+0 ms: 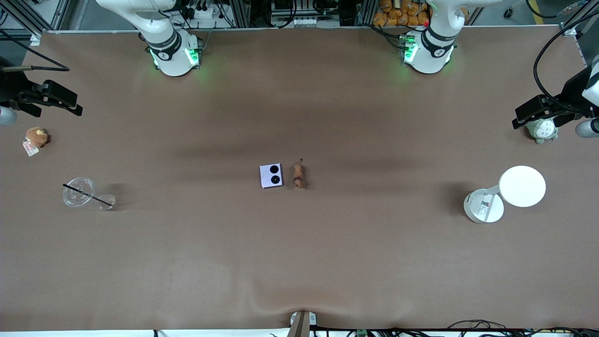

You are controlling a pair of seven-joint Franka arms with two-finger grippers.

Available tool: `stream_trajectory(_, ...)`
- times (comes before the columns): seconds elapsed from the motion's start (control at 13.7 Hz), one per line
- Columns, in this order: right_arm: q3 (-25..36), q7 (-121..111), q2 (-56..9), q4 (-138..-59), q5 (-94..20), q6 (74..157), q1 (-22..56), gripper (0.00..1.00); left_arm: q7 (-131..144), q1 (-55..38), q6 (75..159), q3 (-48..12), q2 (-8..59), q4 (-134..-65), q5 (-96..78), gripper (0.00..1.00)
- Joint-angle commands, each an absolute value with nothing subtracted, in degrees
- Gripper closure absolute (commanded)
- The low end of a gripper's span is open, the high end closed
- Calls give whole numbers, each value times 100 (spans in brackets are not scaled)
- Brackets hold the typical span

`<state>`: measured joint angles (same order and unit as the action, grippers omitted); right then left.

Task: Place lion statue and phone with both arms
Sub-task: 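Reach the left gripper toward the brown lion statue beside the phone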

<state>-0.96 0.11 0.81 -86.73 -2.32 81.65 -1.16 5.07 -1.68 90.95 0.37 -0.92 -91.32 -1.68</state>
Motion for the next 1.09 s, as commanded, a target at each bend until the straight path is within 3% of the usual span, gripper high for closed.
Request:
stream_trajectory(0.0, -114, 105, 62, -8666, -193, 8209, -132, 0, 483, -150, 8982, 26, -35, -8991, -185, 0)
stream_trajectory(0.51, -123, 114, 44, -8666, -273, 8209, -79, 0, 589, -158, 8842, -70, 61, -9448, -438, 0)
stream_trajectory(1.02, -123, 114, 18, -8675, -281, 8156, -97, 0, 1019, -948, 9480, -729, 886, -9413, 237, 0)
